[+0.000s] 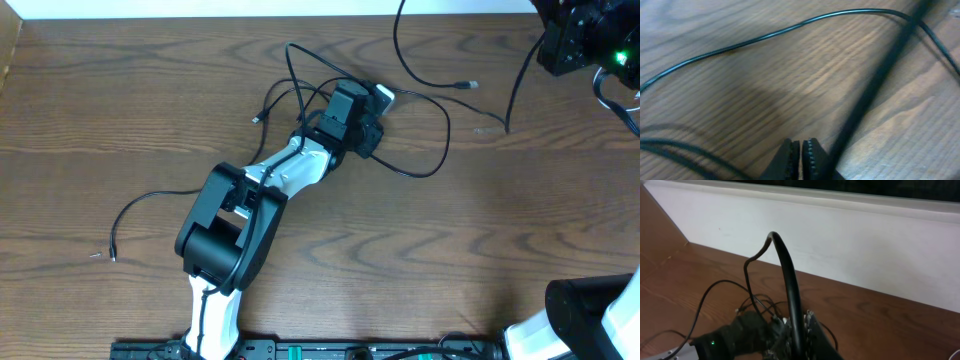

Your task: Untangle cables

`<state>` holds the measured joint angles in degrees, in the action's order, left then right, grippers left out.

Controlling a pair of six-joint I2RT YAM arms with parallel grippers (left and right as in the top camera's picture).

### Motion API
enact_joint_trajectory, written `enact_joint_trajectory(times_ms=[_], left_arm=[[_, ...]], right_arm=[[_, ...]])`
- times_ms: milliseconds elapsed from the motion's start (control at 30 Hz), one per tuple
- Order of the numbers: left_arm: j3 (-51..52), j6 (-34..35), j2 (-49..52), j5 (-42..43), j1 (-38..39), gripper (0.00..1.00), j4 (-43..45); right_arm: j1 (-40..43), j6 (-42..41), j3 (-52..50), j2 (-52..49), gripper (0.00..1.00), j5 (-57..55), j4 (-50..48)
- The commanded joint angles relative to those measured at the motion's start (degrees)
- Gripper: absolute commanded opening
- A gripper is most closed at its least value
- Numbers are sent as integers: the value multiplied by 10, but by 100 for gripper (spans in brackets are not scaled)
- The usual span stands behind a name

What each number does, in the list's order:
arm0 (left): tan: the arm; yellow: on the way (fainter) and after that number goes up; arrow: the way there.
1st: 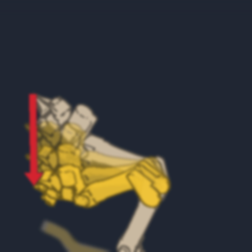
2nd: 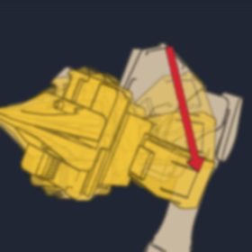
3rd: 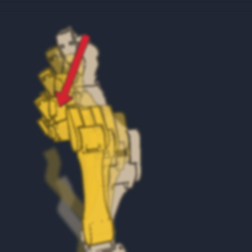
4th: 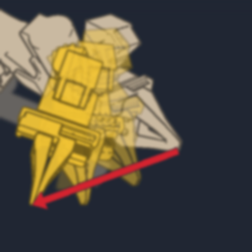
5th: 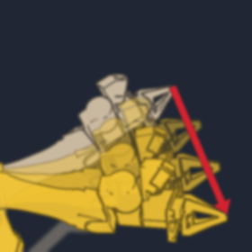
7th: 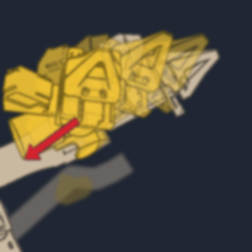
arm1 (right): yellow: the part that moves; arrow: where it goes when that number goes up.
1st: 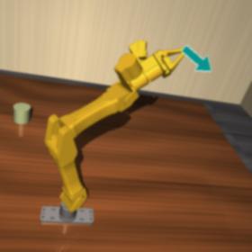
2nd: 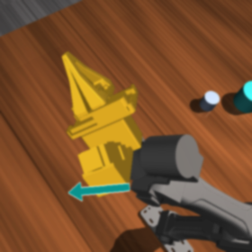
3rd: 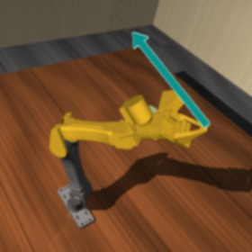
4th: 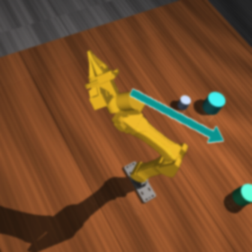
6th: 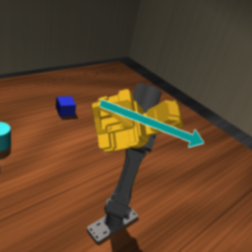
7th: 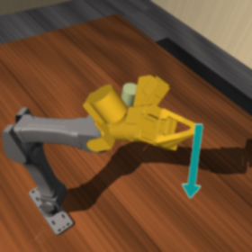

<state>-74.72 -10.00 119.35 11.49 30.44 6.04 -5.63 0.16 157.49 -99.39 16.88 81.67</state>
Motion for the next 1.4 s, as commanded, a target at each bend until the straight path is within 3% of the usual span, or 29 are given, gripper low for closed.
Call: enact_joint_trajectory(times_ms=[0, 367, 633, 867, 1033, 1367], left_arm=[[-5, 19, -72, -47, -3, 8, -17], [-6, 19, -399, -47, -3, 7, -156], [-6, 19, -543, -47, -34, 7, -98], [-11, 49, -535, -47, -110, 8, 66], [-23, 121, -493, -47, -137, 7, 204], [-177, 201, -428, -44, -136, 7, 244]], right_arm=[[5, -10, 1, -5, 1, 1, 0], [5, -10, 1, -28, 1, 0, -13], [4, -19, 1, -68, 1, 2, -15], [4, -21, 1, -122, 1, 13, -7], [4, -21, 1, -164, 1, 21, 2], [4, -20, 1, -254, 1, 38, 12]])
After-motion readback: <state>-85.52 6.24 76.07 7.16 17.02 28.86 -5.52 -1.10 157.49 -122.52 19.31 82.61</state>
